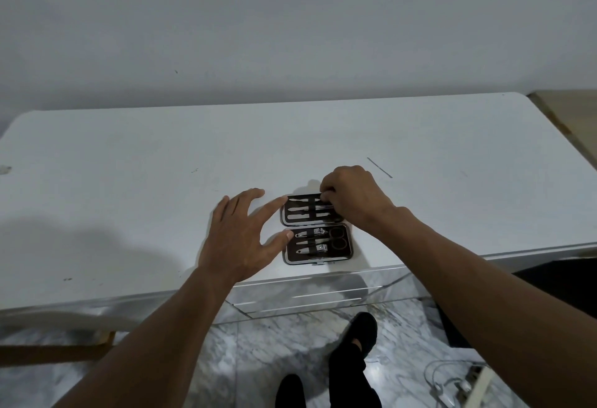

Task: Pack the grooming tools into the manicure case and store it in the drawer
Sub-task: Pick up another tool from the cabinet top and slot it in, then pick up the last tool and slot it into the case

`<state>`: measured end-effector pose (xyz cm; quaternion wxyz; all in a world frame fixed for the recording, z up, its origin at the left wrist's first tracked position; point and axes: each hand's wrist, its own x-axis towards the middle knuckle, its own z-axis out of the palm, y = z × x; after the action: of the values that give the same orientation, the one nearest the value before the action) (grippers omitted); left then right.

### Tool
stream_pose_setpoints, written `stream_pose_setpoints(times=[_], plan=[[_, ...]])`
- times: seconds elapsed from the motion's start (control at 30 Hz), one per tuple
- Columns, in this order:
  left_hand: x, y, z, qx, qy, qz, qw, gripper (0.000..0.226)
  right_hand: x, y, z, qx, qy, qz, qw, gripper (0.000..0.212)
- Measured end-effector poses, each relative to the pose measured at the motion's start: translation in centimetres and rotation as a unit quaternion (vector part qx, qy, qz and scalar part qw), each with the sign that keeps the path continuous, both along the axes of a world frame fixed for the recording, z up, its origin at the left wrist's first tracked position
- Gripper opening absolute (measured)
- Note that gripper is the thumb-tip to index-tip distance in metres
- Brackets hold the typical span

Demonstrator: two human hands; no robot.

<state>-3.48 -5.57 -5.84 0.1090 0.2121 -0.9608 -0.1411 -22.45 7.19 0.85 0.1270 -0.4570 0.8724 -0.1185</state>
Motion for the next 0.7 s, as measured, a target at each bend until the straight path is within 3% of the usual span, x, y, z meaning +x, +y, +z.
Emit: stream_pose_setpoints(times=[0.2,0.37,0.7], plan=[[0.0,-0.1,-0.1,-0.002,-0.008,-0.001,1.000,0.063,-2.7,1.7,0.9,-0.006,0.068,-0.063,0.996,0.021],[0.0,-0.2,0.0,0.001,-0.018,0.001,1.000,0.064,-5.0,3.0,0.3,0.028,0.079,-0.117,0.990,0.011],[-0.1,-0.1,0.2,0.000,-0.026,0.004,1.000,0.064,-7.5,3.0,-0.2,0.051,0.061,-0.172,0.982,0.028]])
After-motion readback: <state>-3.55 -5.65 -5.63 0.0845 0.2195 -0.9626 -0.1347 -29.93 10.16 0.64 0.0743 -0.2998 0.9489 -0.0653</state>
